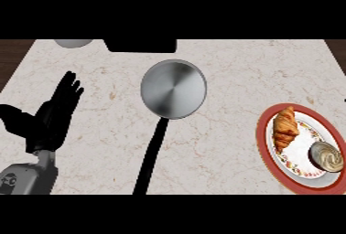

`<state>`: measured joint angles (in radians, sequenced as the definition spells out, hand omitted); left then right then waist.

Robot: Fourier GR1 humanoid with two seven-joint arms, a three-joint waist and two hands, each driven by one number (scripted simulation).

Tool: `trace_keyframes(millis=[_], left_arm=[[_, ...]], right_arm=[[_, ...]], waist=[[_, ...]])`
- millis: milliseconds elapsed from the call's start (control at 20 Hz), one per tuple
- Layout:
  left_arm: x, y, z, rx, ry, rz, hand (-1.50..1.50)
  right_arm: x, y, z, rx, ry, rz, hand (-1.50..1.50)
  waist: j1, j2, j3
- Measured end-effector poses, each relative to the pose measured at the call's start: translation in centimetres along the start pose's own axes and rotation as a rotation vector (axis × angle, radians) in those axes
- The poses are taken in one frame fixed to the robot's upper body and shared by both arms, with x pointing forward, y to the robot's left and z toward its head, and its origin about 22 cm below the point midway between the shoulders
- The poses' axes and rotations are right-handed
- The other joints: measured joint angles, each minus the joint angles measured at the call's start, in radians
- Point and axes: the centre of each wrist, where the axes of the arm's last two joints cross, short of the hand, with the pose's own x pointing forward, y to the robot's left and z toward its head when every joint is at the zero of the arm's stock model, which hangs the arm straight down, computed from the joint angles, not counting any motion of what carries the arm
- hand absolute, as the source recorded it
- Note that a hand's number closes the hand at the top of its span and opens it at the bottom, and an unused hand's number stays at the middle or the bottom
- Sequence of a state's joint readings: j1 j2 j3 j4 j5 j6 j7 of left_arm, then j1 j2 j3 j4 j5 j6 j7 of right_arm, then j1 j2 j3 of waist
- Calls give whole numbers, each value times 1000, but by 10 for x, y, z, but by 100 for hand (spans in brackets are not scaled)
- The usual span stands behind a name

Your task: Pick the cupcake from the plate and place it in the pan

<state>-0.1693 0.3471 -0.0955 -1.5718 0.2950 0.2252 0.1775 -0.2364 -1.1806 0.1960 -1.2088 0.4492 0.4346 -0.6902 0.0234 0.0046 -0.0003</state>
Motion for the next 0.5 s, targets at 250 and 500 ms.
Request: trace_keyframes(millis=[250,500], left_arm=[[-5,6,-2,18,3,-3,0],[-7,6,-1,27,4,2,0]], right_arm=[[12,7,-12,90,-1,73,-150],[31,6,-16,128,9,198,-150]], waist=[[-16,-3,0],[-26,-6,0]])
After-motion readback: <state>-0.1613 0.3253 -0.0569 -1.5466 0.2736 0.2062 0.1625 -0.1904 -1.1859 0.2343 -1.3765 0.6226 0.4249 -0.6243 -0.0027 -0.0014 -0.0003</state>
